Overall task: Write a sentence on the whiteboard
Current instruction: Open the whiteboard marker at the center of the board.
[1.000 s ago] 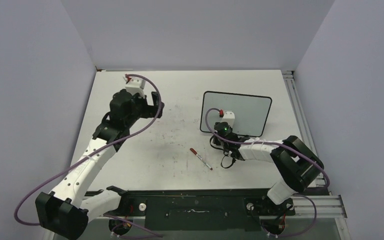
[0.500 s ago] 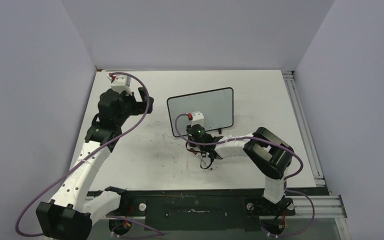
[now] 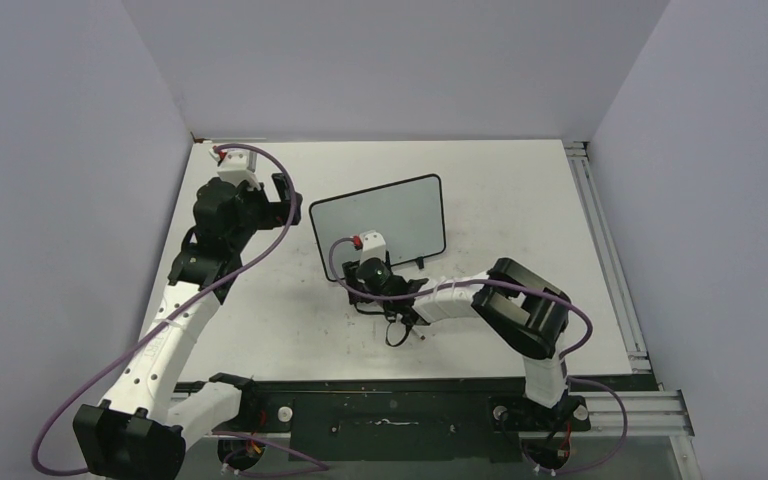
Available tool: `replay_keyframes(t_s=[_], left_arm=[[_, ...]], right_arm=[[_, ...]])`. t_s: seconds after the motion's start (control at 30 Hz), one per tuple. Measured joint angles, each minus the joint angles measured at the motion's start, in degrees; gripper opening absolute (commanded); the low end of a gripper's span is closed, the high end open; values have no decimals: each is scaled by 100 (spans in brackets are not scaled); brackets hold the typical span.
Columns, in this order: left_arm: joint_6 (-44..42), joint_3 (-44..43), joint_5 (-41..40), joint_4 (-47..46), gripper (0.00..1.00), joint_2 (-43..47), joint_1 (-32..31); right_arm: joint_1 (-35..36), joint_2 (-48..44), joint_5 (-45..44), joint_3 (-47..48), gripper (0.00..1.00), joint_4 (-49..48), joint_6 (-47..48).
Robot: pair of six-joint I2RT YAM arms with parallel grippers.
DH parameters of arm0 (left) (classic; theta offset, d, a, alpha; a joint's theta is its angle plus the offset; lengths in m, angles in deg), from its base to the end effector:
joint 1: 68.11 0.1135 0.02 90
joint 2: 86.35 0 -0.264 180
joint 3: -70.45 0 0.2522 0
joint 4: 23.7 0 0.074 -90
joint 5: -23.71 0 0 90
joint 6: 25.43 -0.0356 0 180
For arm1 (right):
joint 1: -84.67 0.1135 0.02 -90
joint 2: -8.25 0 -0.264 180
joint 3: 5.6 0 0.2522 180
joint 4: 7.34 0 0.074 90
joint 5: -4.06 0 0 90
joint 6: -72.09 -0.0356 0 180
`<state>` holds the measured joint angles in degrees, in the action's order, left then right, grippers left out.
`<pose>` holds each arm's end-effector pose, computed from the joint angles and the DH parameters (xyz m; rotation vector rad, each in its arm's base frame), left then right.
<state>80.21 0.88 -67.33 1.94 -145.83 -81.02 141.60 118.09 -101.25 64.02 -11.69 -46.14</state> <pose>0.2339 -0.0529 0.3557 -0.0570 1.8542 -0.3312 0.2207 0.3217 0.1355 -0.4025 2.1885 0.5478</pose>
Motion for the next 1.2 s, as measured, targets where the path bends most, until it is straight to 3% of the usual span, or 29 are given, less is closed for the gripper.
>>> replay_keyframes(t_s=[0.2, 0.37, 0.53, 0.77, 0.97, 1.2], left_arm=[[-4, 0, 9, 0, 96, 0, -17], [-55, 0, 17, 2, 96, 0, -166], [-179, 0, -9, 13, 96, 0, -557], [-616, 291, -341, 184, 96, 382, -1716], [-693, 708, -413, 380, 96, 807, -1777], [-734, 879, -415, 514, 96, 898, -1777]], right_arm=[[184, -81, 55, -7, 76, 63, 63], [319, -800, 35, -280, 82, 321, 76], [356, -1770, -61, -531, 73, 881, 0], [354, -2826, -245, -1075, 68, 2127, -251], [356, -3491, -238, -1596, 63, 2931, -509], [391, -3482, -219, -1746, 55, 3233, -662]])
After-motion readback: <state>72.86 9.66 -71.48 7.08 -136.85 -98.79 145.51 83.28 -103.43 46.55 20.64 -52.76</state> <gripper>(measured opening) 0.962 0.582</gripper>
